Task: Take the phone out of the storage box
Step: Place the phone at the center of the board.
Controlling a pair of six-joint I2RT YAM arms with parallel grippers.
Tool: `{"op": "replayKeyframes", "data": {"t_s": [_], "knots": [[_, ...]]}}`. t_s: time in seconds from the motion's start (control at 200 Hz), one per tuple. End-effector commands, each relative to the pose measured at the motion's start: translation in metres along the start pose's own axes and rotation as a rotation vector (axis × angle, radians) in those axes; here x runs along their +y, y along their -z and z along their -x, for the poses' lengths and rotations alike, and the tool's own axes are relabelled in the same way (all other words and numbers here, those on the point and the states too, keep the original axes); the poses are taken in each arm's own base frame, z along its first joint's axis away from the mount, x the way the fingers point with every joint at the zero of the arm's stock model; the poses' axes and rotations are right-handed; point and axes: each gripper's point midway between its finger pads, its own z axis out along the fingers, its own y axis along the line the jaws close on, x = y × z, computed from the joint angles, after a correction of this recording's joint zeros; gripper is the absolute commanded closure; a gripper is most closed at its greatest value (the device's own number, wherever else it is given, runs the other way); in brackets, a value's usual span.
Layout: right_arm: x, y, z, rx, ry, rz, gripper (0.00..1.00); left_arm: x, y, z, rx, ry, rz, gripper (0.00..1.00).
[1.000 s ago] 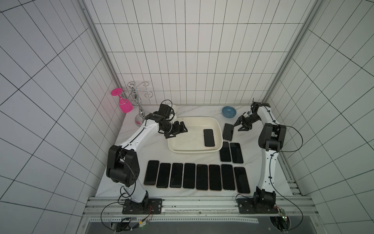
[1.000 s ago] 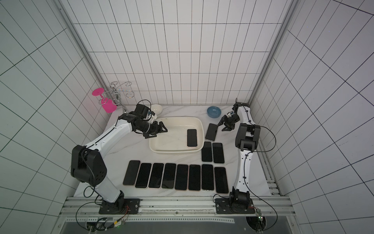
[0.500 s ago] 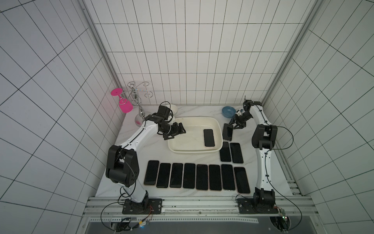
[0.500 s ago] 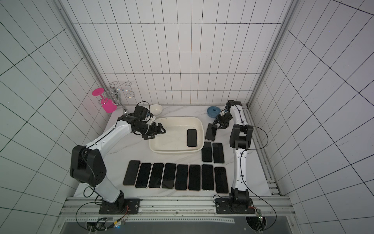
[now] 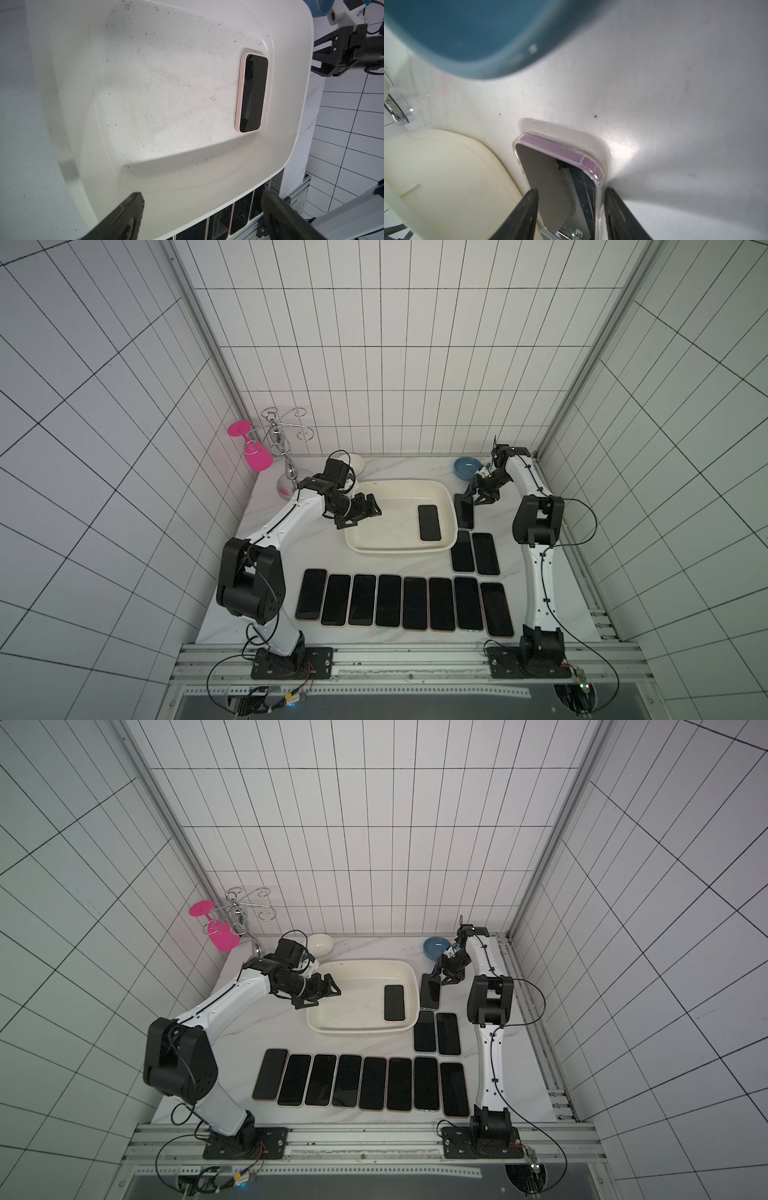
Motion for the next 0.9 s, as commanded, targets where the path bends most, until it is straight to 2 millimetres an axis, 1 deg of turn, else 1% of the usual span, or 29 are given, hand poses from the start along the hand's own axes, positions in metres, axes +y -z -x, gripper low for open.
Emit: {"op": "replayKeyframes", "data": {"t_s": [0.0,0.165,0.34,0.455,0.55,0.63,0.735,0.75,0.755,0.76,0.77,0.825,0.895], "knots": [[0.020,-0.007,-0.004,0.016,0.026,0.026,0.46,-0.005,0.009,0.004,-0.039,-0.017,-0.019,0.08],[0.031,-0.013,-0.007,0.020,0.029,0.049,0.46,-0.005,0.010,0.002,-0.037,-0.018,-0.019,0.07],[0.022,-0.009,-0.005,0.016,-0.027,0.044,0.46,-0.004,0.011,0.001,-0.037,-0.020,-0.016,0.08],[0.019,0.000,-0.003,-0.005,-0.043,0.045,0.45,-0.004,0.010,0.002,-0.038,-0.019,-0.018,0.08],[0.019,0.019,0.000,-0.044,-0.054,0.050,0.43,-0.004,0.008,0.003,-0.036,-0.012,-0.020,0.07],[0.022,0.045,0.005,-0.110,-0.043,0.036,0.38,-0.003,0.008,0.003,-0.037,-0.006,-0.017,0.07],[0.036,0.086,0.004,-0.207,0.005,0.021,0.22,-0.002,0.010,0.005,-0.051,-0.003,-0.002,0.06],[0.038,0.091,0.004,-0.218,0.013,0.022,0.14,-0.003,0.011,0.006,-0.056,-0.005,0.001,0.06],[0.040,0.093,0.003,-0.222,0.016,0.022,0.06,-0.003,0.011,0.006,-0.057,-0.005,0.003,0.06],[0.040,0.094,0.003,-0.222,0.017,0.021,0.03,-0.003,0.011,0.007,-0.059,-0.004,0.004,0.06],[0.043,0.099,0.002,-0.235,0.024,0.024,0.00,-0.004,0.012,0.007,-0.064,-0.007,0.006,0.05],[0.055,0.116,-0.005,-0.267,0.049,0.038,0.01,-0.011,0.015,0.008,-0.082,-0.033,0.019,0.03],[0.075,0.129,-0.019,-0.296,0.101,0.054,0.01,-0.030,0.015,0.006,-0.100,-0.113,0.040,0.02]]}}
